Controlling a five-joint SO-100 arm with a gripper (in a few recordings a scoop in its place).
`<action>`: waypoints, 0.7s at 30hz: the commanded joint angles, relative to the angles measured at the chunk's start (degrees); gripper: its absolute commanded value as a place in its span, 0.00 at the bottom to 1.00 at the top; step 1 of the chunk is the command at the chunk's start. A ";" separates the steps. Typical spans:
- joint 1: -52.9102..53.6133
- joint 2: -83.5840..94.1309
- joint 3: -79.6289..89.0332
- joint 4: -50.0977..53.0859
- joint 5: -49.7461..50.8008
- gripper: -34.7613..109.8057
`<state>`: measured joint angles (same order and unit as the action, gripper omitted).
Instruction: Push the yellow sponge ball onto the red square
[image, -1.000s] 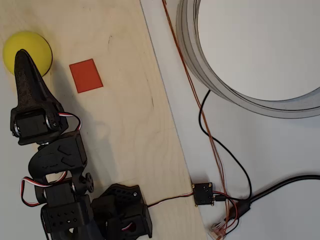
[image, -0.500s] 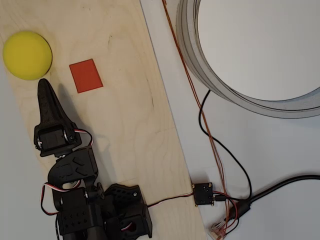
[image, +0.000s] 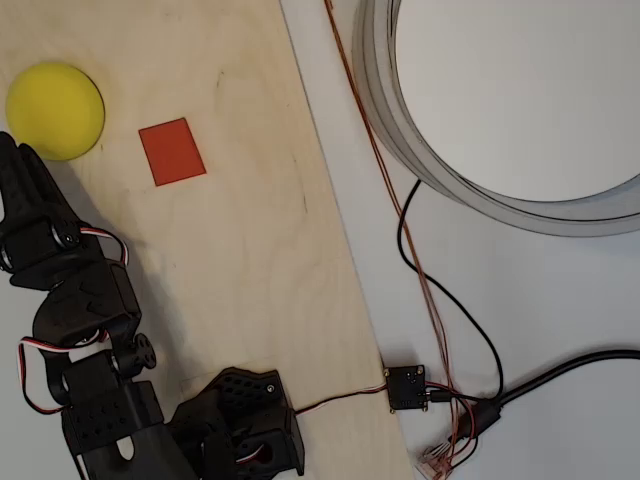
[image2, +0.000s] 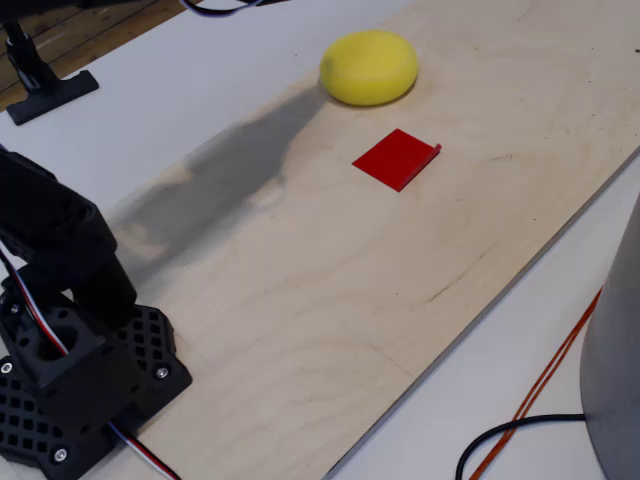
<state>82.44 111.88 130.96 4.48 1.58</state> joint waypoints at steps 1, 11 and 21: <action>-0.35 -5.27 -6.77 2.29 1.76 0.34; -1.14 -24.61 -25.40 7.38 3.16 0.36; -2.37 -39.64 -45.35 17.58 4.22 0.36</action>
<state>80.24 73.83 90.88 18.37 4.57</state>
